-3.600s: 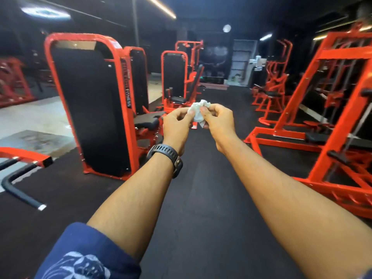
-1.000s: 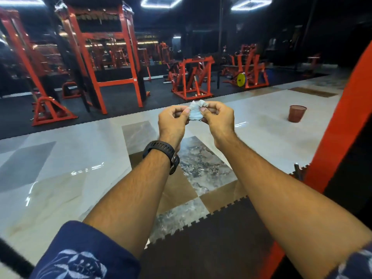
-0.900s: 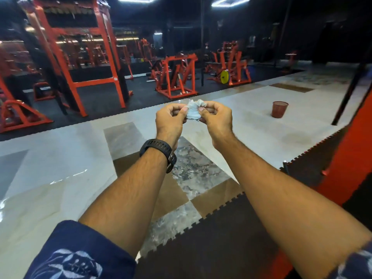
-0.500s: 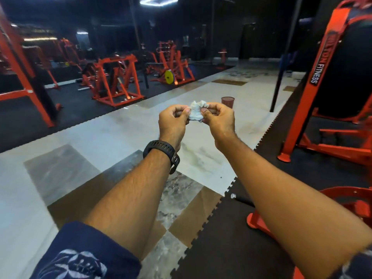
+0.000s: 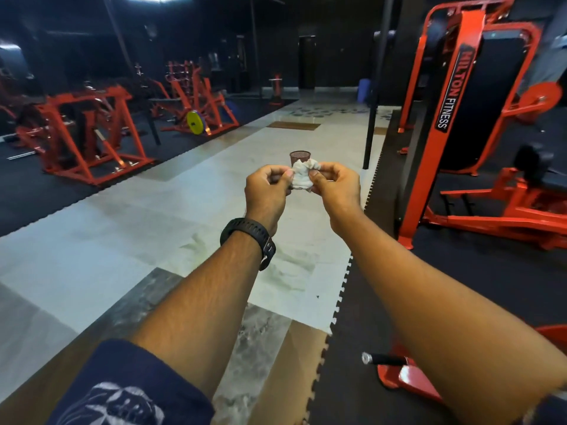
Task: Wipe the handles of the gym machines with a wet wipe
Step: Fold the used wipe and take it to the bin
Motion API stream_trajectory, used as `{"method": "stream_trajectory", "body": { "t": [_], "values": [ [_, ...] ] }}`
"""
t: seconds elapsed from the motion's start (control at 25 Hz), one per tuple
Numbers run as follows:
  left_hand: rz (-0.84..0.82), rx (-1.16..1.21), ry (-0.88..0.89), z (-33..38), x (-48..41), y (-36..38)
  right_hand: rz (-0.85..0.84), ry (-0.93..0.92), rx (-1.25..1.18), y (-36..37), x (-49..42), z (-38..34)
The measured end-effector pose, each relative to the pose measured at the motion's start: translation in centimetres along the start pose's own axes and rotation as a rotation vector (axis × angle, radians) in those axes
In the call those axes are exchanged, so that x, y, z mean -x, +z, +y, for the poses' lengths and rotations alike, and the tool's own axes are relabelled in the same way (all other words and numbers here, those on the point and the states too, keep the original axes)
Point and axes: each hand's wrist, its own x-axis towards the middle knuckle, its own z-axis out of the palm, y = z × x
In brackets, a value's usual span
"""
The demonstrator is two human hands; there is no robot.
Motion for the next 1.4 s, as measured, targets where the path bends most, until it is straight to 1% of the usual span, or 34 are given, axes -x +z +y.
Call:
{"method": "stream_trajectory", "body": {
  "t": [0.16,0.44,0.64,0.76,1.12,1.24,1.4],
  "values": [
    [-0.02,0.012,-0.008,-5.2,-11.6,2.3,0.03,0.01,0.019,3.8,-10.8,4.7],
    [-0.031,0.03,-0.048,-11.2,-34.5,8.4,0.059,0.041,0.071,9.8,-33.5,10.7],
    [-0.043,0.054,-0.057,-17.7,-48.9,12.0,-0.007,0.028,0.056,13.8,-47.4,17.6],
    [-0.06,0.093,-0.063,-22.3,-59.5,14.4,0.021,0.025,0.044,17.0,-57.6,22.5],
    [-0.091,0.047,-0.107,-32.6,-89.5,22.2,0.109,0.094,0.054,24.9,-87.3,32.8],
    [-0.094,0.006,-0.088,-37.6,-99.2,25.4,0.109,0.098,0.042,26.6,-97.1,37.3],
    [-0.065,-0.026,-0.1,-43.9,-113.9,31.2,0.092,0.106,0.041,28.6,-112.9,42.9]
  ]
}}
